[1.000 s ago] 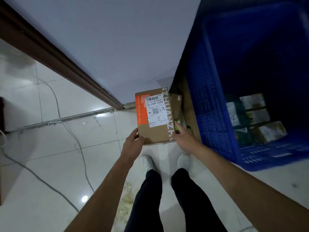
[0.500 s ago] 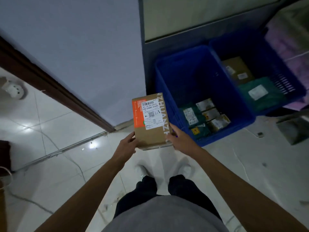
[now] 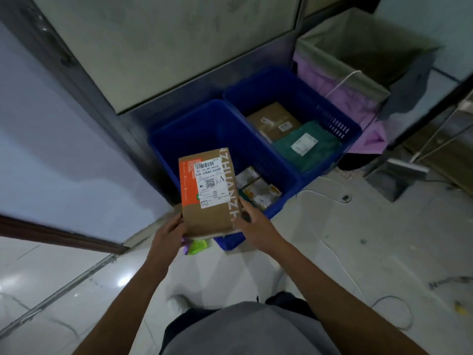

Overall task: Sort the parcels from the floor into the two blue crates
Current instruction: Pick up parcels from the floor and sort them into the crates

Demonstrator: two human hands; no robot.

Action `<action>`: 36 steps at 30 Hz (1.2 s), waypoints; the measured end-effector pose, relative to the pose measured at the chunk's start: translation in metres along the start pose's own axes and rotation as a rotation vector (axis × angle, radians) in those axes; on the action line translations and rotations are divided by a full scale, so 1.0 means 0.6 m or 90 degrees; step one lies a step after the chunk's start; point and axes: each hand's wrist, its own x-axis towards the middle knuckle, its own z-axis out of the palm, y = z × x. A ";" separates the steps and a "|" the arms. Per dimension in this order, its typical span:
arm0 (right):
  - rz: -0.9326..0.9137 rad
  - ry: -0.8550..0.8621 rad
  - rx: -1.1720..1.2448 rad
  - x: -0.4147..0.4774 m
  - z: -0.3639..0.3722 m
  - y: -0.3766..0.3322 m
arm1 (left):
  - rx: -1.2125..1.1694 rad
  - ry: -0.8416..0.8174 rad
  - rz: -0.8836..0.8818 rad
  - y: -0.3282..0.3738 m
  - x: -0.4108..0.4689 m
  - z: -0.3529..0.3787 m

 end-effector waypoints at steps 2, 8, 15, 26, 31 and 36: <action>-0.016 0.008 -0.005 -0.001 -0.076 0.018 | -0.023 0.006 0.013 0.022 -0.004 0.072; -0.043 0.016 -0.014 -0.001 -0.277 0.038 | -0.067 0.021 0.014 0.115 -0.001 0.236; -0.039 -0.003 -0.049 0.078 -0.381 0.028 | -0.087 0.029 0.003 0.207 0.034 0.318; -0.043 0.055 -0.085 0.203 -0.547 -0.031 | -0.102 -0.041 0.030 0.341 0.186 0.422; -0.050 0.064 -0.115 0.260 -0.625 -0.063 | -0.083 -0.061 0.040 0.402 0.237 0.463; -0.053 0.027 -0.152 0.347 -0.698 -0.091 | -0.054 -0.041 0.044 0.446 0.306 0.517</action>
